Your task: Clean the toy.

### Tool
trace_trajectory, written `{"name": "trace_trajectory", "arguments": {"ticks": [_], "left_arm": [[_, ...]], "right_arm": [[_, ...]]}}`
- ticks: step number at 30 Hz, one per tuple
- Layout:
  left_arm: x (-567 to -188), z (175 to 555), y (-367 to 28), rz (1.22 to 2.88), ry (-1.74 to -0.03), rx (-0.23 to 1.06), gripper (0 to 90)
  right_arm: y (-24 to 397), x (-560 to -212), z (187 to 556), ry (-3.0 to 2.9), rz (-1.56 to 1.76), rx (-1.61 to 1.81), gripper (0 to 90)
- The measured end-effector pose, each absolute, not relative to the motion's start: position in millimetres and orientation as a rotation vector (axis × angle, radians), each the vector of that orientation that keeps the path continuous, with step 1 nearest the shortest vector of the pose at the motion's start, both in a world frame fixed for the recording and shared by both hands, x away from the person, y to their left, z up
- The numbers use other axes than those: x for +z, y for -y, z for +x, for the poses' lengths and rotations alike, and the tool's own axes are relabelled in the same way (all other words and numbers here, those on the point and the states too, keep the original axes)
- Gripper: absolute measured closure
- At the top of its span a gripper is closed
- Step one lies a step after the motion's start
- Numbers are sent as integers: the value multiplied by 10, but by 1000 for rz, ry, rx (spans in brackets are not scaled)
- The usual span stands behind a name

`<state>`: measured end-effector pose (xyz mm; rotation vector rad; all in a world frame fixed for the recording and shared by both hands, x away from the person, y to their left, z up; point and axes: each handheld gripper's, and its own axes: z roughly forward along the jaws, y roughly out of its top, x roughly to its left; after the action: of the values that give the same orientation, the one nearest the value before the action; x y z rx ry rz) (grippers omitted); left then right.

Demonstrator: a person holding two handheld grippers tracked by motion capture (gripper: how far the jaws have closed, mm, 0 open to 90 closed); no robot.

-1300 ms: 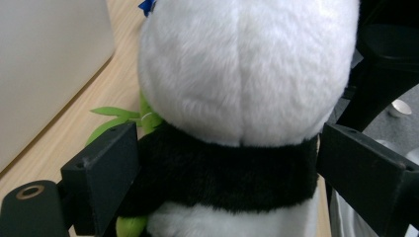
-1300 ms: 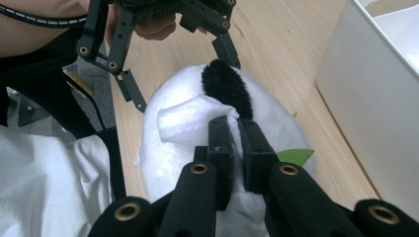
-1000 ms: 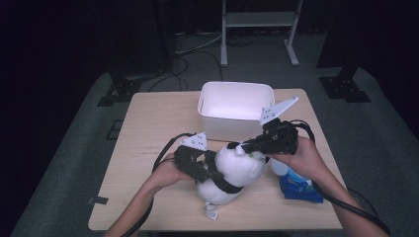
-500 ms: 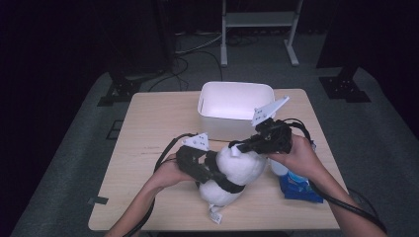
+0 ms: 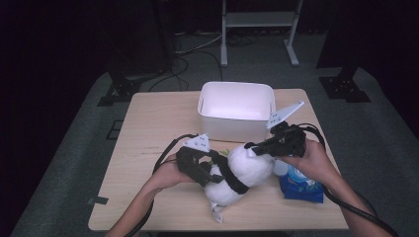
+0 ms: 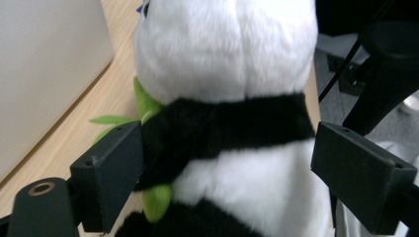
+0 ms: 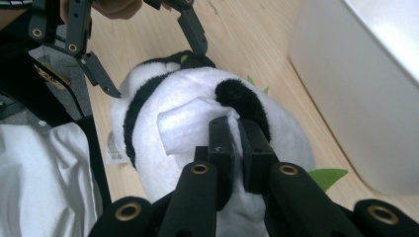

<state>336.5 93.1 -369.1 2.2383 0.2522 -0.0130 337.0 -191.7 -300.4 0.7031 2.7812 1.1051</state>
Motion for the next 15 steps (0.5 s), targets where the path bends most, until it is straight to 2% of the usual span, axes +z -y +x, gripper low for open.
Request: {"name": "trace_trajectory", "arguments": {"ticks": [15], "left_arm": [[-3731, 3441, -962, 2238, -297, -25, 101]], "right_arm": [[2172, -3263, 3381, -2805, 818, 1095, 852]]}}
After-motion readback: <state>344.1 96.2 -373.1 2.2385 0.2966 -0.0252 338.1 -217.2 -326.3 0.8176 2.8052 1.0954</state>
